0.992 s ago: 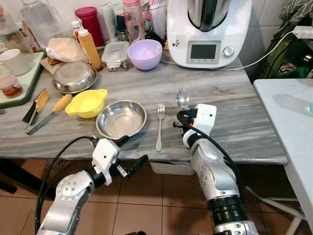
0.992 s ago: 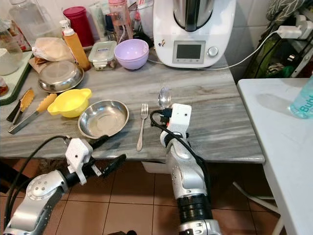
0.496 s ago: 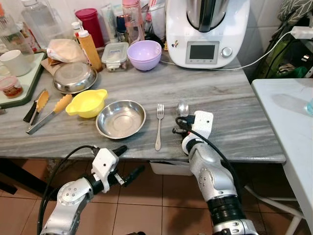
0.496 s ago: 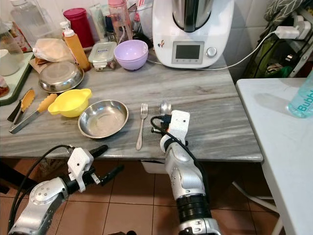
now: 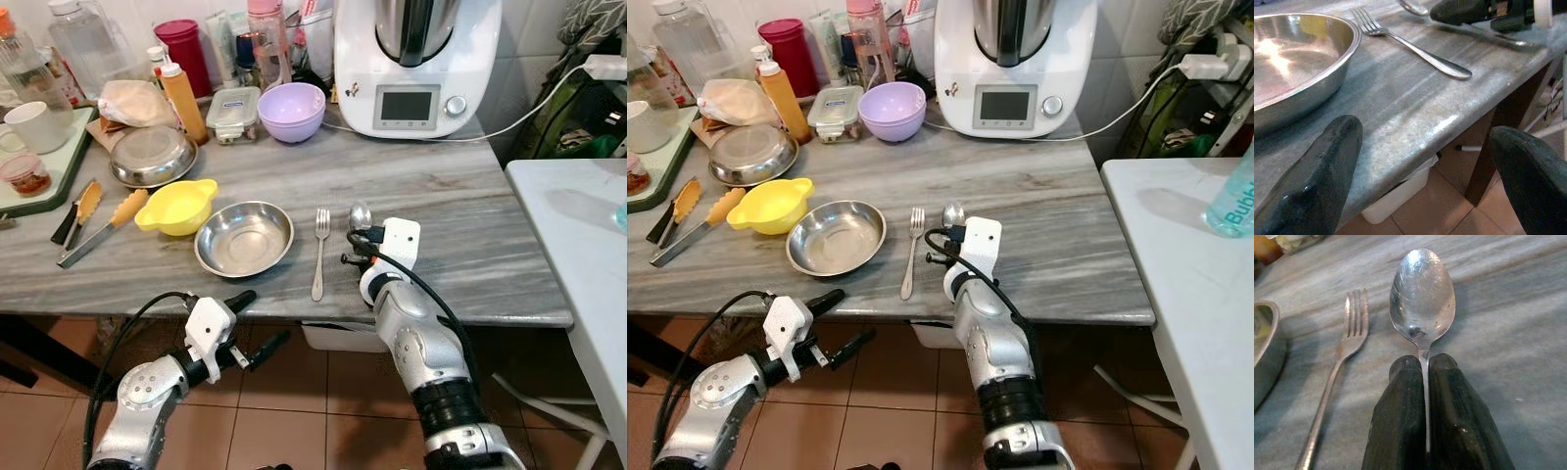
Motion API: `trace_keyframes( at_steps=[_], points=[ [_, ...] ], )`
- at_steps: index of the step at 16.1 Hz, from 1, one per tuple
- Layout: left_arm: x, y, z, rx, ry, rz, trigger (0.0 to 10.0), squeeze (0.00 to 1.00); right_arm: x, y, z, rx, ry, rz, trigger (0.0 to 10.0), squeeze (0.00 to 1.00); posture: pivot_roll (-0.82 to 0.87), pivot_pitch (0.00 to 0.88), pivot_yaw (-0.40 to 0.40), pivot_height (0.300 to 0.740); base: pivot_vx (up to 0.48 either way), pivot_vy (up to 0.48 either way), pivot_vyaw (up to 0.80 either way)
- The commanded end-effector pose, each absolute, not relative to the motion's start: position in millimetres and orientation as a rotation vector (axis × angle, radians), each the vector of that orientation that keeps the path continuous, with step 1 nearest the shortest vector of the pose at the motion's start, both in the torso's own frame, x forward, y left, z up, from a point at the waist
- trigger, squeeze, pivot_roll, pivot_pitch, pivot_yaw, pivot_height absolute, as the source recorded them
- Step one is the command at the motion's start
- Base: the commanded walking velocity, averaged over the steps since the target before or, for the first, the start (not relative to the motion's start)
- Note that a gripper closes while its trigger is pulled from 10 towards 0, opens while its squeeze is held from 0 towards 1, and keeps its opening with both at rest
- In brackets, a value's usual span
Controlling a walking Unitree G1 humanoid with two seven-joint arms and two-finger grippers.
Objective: Setting the table
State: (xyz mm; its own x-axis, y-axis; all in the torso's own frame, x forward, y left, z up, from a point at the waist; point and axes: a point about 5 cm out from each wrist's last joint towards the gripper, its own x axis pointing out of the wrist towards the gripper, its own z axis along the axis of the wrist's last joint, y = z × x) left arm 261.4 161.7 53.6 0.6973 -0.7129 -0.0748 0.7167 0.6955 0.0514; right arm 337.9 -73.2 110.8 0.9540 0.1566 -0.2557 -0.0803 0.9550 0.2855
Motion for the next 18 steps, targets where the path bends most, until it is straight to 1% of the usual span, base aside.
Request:
trace_keyframes(
  at_steps=[1, 5, 9, 10, 14, 18],
  points=[
    [261, 164, 49, 0.08, 0.075, -0.805, 10.0, 0.0, 338, -42, 122, 0.348, 0.276, 0.187, 10.0, 0.0, -0.02, 0.124, 0.1, 0.74, 0.0, 0.0, 0.0],
    [265, 167, 46, 0.083, 0.061, -0.801, 10.0, 0.0, 339, -41, 122, 0.366, 0.285, 0.187, 10.0, 0.0, -0.01, 0.121, 0.1, 0.74, 0.0, 0.0, 0.0],
    [266, 167, 40, 0.088, 0.065, -0.801, 10.0, 0.0, 334, -37, 115, 0.39, 0.313, 0.213, 10.0, 0.0, -0.02, 0.121, 0.1, 0.74, 0.0, 0.0, 0.0],
    [267, 167, 44, 0.091, 0.046, -0.807, 10.0, 0.0, 334, -39, 113, 0.398, 0.323, 0.203, 10.0, 1.0, -0.02, 0.121, 0.1, 0.74, 0.0, 0.0, 0.0],
    [268, 167, 46, 0.098, 0.021, -0.814, 10.0, 0.0, 336, -40, 116, 0.394, 0.304, 0.225, 10.0, 1.0, -0.02, 0.117, 0.1, 0.74, 0.0, 0.0, 0.0],
    [271, 167, 53, 0.075, -0.013, -0.812, 10.0, 0.0, 337, -48, 125, 0.313, 0.221, 0.232, 10.0, 1.0, -0.01, 0.111, 0.094, 0.74, 0.0, 0.0, 0.0]
  ],
)
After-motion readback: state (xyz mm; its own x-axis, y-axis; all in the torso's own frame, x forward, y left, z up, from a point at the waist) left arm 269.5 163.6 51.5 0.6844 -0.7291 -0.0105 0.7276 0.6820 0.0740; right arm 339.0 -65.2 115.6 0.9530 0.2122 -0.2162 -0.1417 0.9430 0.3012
